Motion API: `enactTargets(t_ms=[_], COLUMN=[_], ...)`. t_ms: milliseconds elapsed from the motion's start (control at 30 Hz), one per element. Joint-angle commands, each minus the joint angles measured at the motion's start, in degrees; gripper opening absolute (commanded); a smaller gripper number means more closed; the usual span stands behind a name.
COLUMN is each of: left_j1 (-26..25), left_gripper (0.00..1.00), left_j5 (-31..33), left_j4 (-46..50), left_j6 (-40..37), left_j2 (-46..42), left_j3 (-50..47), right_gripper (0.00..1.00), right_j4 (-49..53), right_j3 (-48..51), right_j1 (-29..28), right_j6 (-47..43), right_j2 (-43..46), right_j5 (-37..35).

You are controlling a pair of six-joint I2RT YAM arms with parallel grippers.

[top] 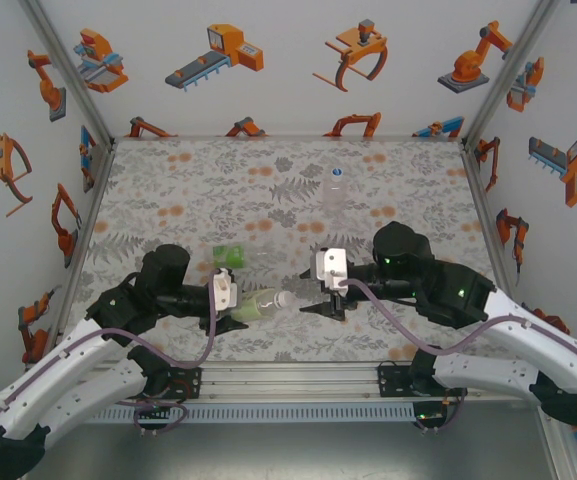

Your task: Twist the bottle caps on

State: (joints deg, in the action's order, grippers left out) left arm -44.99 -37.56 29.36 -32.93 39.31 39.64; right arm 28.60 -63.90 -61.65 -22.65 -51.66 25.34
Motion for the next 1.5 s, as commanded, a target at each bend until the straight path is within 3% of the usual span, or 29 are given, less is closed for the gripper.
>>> enactTargets(t_ms=[0, 400, 600, 1467], left_j1=[-0.4, -0.5, -0.6, -0.5], left_gripper=[0.00, 0.00, 0.00, 0.00], left_j5=[-2.2, -4.3, -4.1, -2.8], left_j4=[0.2, 0.3, 0.2, -0.1], left_j6=[-1.6, -2.3, -2.2, -1.4], left_j2=[-0.2, 0.3, 0.3, 0.4], left_j3=[0.5, 0.4, 0.4, 0.5], right_gripper=[0.55, 0.53, 0.46, 0.42], right_j4=[-1.8, -2.5, -3.8, -8.5], right_j3=[0.2, -1.1, -0.3, 3.2], right_j1=[0.0, 0.1, -0.1, -2.2], right_j6=[-4.4, -6.3, -5.9, -2.7], right_j2=[-0.1, -2.0, -2.9, -0.9], right_j5=[3.7, 6.2, 9.0, 5.6])
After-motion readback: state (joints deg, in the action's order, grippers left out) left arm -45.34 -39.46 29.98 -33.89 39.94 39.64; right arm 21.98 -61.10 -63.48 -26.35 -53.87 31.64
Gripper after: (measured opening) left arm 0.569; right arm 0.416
